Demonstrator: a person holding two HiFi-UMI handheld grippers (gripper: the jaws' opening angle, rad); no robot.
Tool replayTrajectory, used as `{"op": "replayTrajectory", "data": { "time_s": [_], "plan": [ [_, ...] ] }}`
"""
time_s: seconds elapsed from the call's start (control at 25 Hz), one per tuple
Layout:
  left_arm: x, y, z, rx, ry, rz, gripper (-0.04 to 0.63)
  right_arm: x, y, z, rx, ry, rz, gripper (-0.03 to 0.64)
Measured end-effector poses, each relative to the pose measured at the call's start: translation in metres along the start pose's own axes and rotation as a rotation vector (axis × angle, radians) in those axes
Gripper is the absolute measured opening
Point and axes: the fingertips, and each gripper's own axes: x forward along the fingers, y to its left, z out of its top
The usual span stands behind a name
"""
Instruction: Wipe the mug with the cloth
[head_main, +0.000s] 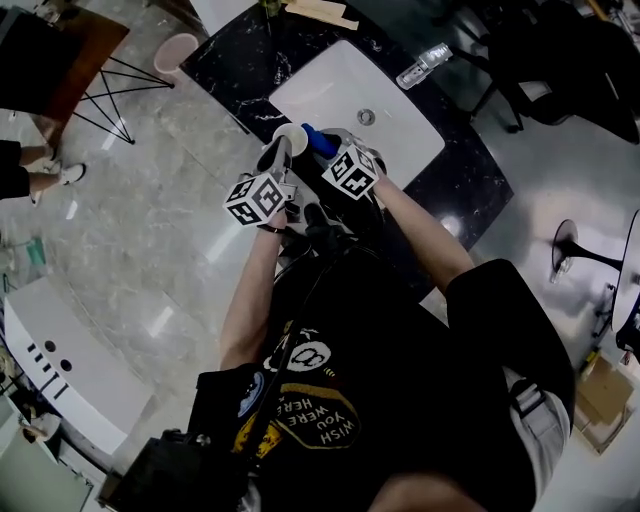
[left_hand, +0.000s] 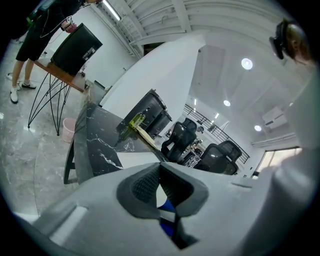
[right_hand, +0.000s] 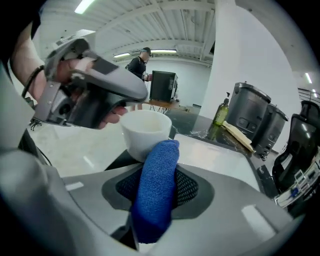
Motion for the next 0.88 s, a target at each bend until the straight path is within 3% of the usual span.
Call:
{"op": "replayTrajectory", "data": {
  "time_s": [0.2,0.28,0.4,0.52,0.72,0.88],
  "plan": [
    [0.002,0.0,0.0,0.039,0.014,0.008,0.003,-0.038,0.059,-0.003,-0.009,-0.038,0.152,0.143],
    [0.001,0.0,-0.001,0.032,0.016,0.012,0.003,-0.044,0.045,-0.007,0.033,-0.048,0.116,0.14],
    [0.0,0.0,0.001,0.031,0.019,0.01,0.003,-0.036,-0.01,-0.003,0.125,-0.063,-0.029,0.14],
    [0.0,-0.001,0.003,0.035,0.02,0.006,0.003,-0.013,-0.039,0.006,0.09,-0.014,-0.088,0.14],
    [0.005,-0.001,0.0,0.018,0.043,-0.001,0.003,-0.004,-0.015,0.006,0.009,0.027,-0.094,0.138],
    [0.003,0.001,0.002,0.004,0.032,-0.001,0.003,-0.027,0.031,-0.006,-0.008,0.013,-0.015,0.14]
  ]
}}
